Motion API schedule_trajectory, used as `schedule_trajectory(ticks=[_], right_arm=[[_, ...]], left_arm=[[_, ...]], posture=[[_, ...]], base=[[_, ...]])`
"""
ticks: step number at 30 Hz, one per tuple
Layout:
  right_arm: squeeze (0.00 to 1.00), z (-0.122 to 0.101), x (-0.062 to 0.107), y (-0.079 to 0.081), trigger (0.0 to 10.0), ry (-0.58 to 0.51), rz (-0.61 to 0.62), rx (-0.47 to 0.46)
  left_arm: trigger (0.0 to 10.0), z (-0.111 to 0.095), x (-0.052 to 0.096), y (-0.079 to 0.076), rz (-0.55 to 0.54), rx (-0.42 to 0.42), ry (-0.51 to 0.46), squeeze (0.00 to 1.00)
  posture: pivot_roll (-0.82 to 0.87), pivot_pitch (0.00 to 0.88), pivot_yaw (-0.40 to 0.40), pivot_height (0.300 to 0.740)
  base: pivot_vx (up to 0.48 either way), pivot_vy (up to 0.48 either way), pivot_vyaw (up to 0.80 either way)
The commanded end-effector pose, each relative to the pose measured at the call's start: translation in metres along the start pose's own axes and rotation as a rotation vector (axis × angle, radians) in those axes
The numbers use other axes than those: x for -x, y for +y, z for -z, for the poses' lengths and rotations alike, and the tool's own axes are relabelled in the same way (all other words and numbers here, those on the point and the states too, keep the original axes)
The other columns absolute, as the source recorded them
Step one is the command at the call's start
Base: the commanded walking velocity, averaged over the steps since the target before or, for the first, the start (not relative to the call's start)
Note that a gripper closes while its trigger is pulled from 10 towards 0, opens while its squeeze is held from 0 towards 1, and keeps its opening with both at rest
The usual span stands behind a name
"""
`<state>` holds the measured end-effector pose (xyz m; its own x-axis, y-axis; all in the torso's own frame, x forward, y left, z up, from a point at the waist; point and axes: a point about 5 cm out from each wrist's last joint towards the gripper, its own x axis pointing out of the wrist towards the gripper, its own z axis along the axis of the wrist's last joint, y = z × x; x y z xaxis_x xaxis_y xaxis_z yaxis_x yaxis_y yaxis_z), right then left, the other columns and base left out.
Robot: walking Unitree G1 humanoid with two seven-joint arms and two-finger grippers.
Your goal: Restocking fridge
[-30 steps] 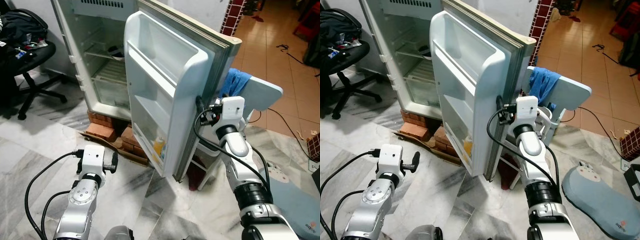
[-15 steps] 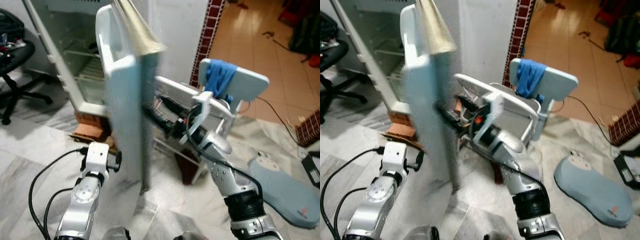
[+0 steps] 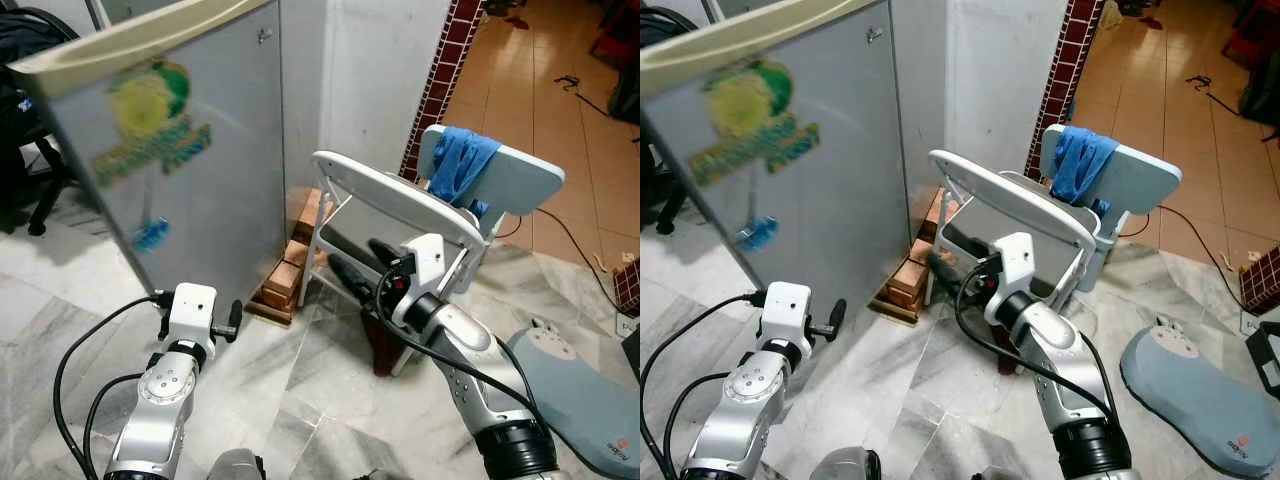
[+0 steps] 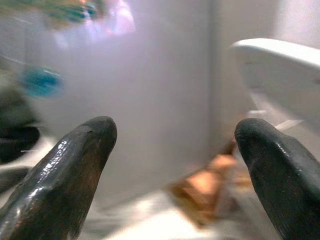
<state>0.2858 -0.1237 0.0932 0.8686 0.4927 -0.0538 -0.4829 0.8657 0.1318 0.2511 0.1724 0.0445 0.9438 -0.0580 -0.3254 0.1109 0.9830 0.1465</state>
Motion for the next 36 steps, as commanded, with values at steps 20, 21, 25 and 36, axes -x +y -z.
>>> schedule_trajectory(ticks=[20,21,25,36], right_arm=[[0.0,0.018,0.037,-0.05,10.0,-0.021,0.555,0.08],[0.0,0.024,0.04,-0.051,10.0,-0.005,0.564,0.083],[0.0,0.029,0.042,-0.049,10.0,0.004,0.572,0.084],[0.0,0.021,0.035,-0.048,10.0,-0.036,0.573,0.087]], left_arm=[[10.0,-0.021,0.003,0.003,-0.044,0.017,-0.156,0.0],[10.0,-0.018,0.004,0.003,-0.047,0.026,-0.146,0.0],[10.0,-0.013,0.004,0.003,-0.029,0.057,-0.127,0.0],[10.0,-0.025,-0.001,-0.005,0.035,0.015,-0.183,0.0]], posture=[[0.06,0.074,-0.003,0.74],[0.05,0.074,-0.005,0.74],[0.05,0.067,-0.009,0.74],[0.05,0.056,-0.004,0.74]], base=[[0.0,0.472,-0.6],[0.0,0.476,-0.8],[0.0,0.469,-0.8],[0.0,0.467,-0.8]])
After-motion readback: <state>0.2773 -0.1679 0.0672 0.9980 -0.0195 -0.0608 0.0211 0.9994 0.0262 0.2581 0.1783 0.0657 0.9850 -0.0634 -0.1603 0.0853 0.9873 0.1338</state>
